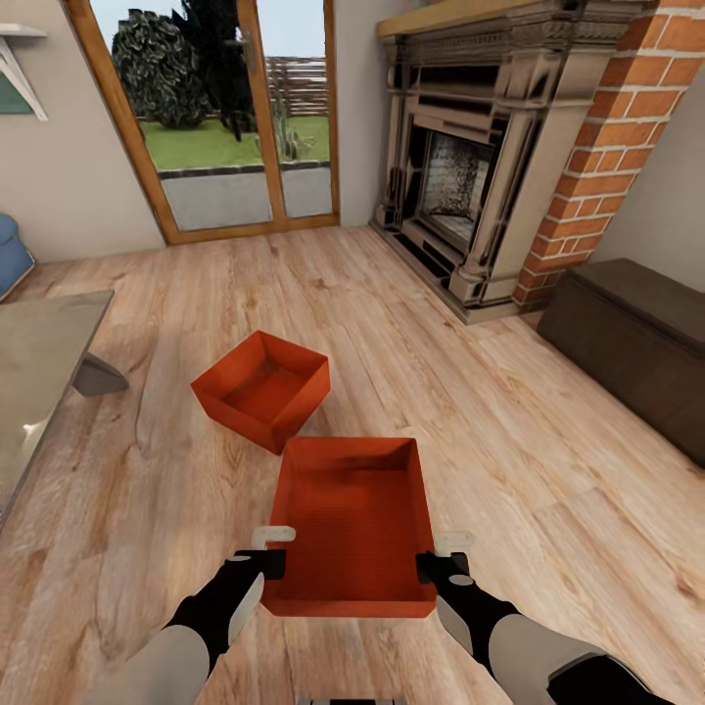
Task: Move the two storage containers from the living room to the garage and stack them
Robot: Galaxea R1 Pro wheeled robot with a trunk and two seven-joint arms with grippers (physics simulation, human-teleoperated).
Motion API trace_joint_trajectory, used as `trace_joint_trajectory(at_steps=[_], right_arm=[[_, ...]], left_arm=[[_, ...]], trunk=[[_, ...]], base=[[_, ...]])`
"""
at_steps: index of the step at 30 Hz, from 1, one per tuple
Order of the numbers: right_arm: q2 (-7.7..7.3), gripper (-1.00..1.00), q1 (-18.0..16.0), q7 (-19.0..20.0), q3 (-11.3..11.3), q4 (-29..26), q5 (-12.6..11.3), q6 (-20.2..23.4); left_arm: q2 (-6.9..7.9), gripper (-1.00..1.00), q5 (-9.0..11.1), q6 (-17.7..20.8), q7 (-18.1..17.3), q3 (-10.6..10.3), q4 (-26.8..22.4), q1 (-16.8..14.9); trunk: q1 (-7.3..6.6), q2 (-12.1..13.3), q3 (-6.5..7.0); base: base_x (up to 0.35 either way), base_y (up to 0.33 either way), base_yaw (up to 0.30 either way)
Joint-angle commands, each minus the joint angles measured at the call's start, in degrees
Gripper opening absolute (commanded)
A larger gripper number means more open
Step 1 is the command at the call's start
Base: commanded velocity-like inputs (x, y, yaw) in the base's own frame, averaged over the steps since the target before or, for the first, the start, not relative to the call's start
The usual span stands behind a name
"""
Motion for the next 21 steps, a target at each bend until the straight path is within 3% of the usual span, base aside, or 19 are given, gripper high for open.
trace_joint_trajectory(at_steps=[1,21], right_arm=[[-0.06,-1.0,-0.03,-0.02,0.31,0.06,-0.66,-0.29],[-0.05,-1.0,-0.03,-0.18,0.31,0.05,-0.67,-0.31]], left_arm=[[0.08,-1.0,-0.26,0.4,0.57,-0.13,-0.13,-0.01],[0.08,-1.0,-0.26,0.4,0.57,-0.13,-0.13,-0.01]], trunk=[[-0.23,0.4,0.15],[-4.63,8.42,3.74]], base=[[0.0,0.0,0.0],[0.0,0.0,0.0]])
